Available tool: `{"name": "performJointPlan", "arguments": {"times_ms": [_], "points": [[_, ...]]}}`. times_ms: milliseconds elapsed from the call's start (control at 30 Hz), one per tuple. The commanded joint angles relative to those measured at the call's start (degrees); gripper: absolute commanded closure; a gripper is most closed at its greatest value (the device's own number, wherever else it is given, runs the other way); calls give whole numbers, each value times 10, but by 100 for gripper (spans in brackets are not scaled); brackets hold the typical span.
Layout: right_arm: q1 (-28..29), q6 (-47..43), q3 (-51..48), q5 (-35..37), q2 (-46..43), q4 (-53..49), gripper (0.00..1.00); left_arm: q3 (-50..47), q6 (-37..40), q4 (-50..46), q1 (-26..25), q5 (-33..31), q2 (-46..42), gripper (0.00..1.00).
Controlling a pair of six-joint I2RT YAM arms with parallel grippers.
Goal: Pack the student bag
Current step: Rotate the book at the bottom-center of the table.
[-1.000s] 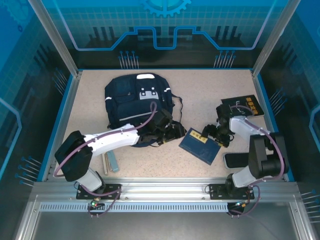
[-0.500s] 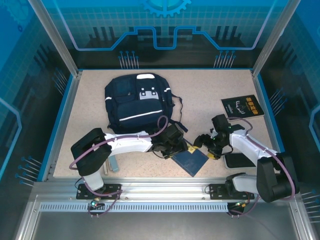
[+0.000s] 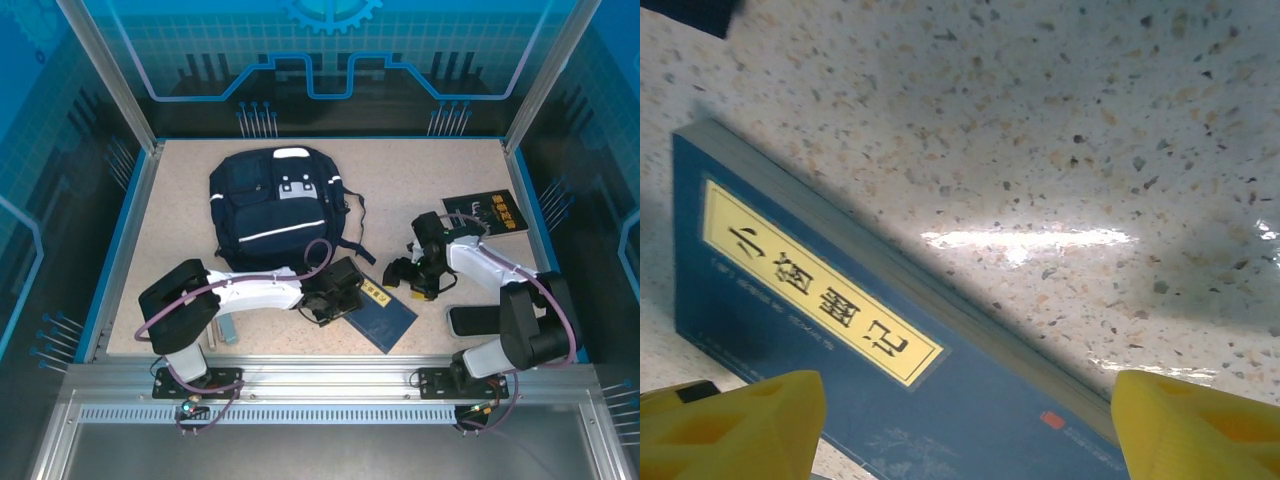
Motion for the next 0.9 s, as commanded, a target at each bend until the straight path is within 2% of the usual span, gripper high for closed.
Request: {"name": "performJointPlan", "arguments": {"times_ms": [0,400,700,867], "points": [[6,-18,10,-9,13,-4,24,14,-9,-9,-2,-6,15,33],[5,-28,-14,-19,10,-6,23,74,10,1,4,13,85,38],[8,-30,-37,-33,5,-13,24,137,45,54,38,67,143,56],[8,-31,-40,-42,2,-20,27,185,85,37,51,77,173,61]]}}
